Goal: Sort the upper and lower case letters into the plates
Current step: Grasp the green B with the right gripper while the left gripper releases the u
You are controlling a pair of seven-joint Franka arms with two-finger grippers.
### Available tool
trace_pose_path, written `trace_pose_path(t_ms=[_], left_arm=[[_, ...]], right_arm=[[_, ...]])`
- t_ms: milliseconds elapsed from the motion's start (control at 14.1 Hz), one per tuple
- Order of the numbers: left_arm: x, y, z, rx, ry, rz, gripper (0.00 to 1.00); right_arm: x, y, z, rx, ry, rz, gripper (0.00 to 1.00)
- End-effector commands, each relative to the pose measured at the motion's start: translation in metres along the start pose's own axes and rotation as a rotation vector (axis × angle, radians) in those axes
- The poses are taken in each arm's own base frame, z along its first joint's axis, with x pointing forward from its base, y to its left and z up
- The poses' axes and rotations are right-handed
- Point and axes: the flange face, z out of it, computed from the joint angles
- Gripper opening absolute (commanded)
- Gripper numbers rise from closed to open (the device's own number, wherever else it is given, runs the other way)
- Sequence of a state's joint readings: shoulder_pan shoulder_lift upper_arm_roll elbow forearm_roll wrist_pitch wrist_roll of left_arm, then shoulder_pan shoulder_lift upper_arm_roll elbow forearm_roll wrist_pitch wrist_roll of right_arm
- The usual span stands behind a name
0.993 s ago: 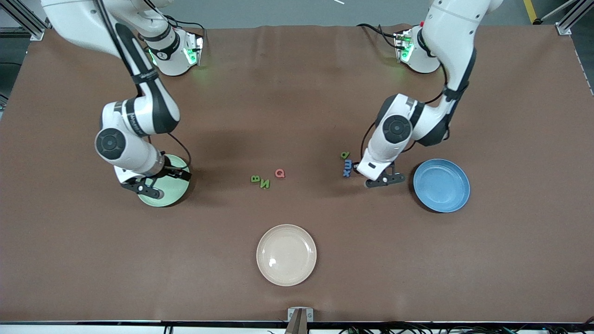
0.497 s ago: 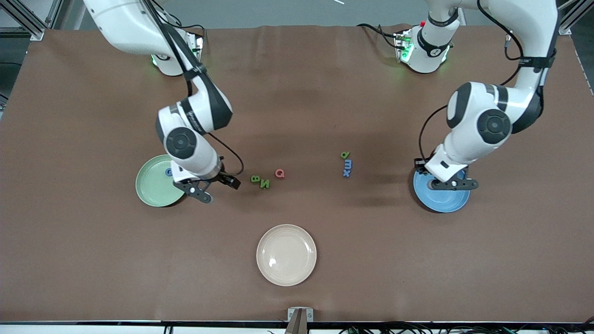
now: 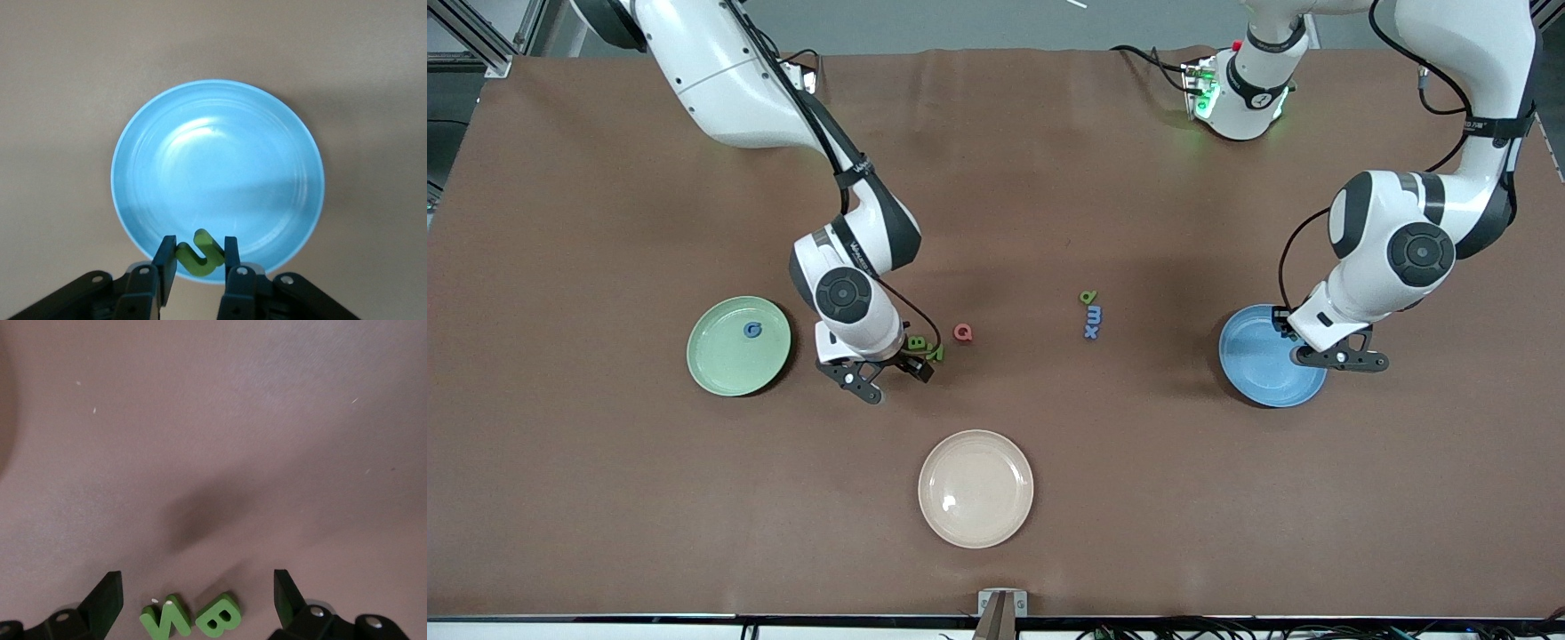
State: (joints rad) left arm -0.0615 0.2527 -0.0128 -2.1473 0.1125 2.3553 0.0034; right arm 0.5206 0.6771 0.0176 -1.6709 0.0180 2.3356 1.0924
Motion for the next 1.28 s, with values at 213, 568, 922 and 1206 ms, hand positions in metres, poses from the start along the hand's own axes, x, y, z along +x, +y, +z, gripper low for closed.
trace_pose_path(t_ms=[213, 568, 922, 1206], left_arm=[[-0.004, -0.009, 0.051, -0.004, 0.035, 0.035, 0.11], [-0.004, -0.016, 0.081, -0.012, 0.041, 0.04, 0.11], [-0.006, -0.015, 0.095, -0.017, 0.026, 0.04, 0.12], [-0.005, -0.015, 0.088, -0.015, 0.033, 0.032, 0.76]], right_arm=[[-0.007, 0.032, 0.04, 0.018, 0.069, -0.026, 0.94], [-0.022, 0.044, 0.044, -0.003, 0.056, -0.032, 0.94], [-0.055, 0.041, 0.034, -0.003, 0.05, -0.008, 0.93], [-0.07, 0.031, 0.034, 0.025, 0.058, 0.008, 0.92]])
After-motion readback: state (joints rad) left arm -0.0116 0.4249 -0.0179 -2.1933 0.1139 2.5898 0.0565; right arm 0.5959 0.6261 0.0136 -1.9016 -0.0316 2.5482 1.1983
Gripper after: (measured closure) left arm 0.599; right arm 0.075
